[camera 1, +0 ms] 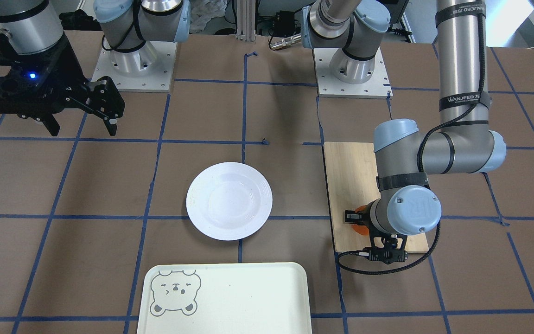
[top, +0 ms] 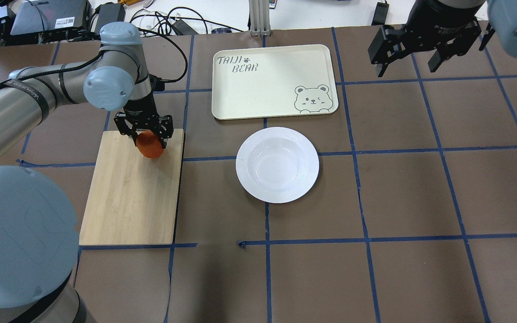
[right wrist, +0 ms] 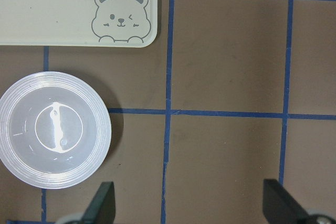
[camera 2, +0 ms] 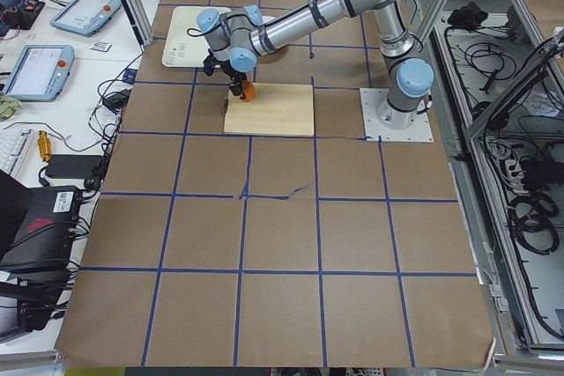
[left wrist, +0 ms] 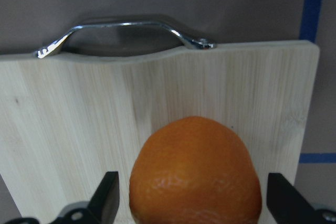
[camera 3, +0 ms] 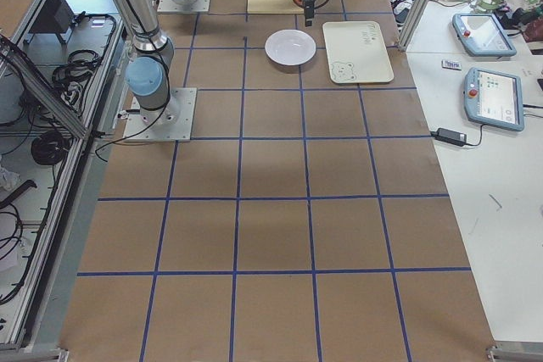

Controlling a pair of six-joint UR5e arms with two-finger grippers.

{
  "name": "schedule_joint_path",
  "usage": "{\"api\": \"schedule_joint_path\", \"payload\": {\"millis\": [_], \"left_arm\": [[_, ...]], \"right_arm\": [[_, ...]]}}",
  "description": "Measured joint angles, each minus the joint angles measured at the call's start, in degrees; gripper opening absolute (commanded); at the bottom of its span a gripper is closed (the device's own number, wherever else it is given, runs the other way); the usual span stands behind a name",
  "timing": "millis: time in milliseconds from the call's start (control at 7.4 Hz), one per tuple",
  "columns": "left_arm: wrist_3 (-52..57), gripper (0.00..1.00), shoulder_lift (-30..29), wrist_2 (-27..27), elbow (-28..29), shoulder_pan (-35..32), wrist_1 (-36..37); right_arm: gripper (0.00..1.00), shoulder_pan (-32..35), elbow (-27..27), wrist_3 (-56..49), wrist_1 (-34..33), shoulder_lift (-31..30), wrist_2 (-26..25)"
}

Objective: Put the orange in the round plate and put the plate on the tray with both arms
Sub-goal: 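Carry the orange with the left gripper and release it onto the white plate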

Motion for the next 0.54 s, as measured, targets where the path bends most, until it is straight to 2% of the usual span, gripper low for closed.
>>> {"api": "schedule_joint_path", "payload": {"millis": [270,541], "left_arm": [[-2.21,0.00,1.75,-3.69,1.17,-1.65,0.01],[-13.79,0.00,3.23,-8.05,2.23,-6.92,-0.05]], "right_arm": [[1.00,-0.03,-0.09,-0.37,0.02,-0.02,-0.12],[1.00,-0.10,-0.71,-0.37,-0.03,-0.09,-0.51]]}}
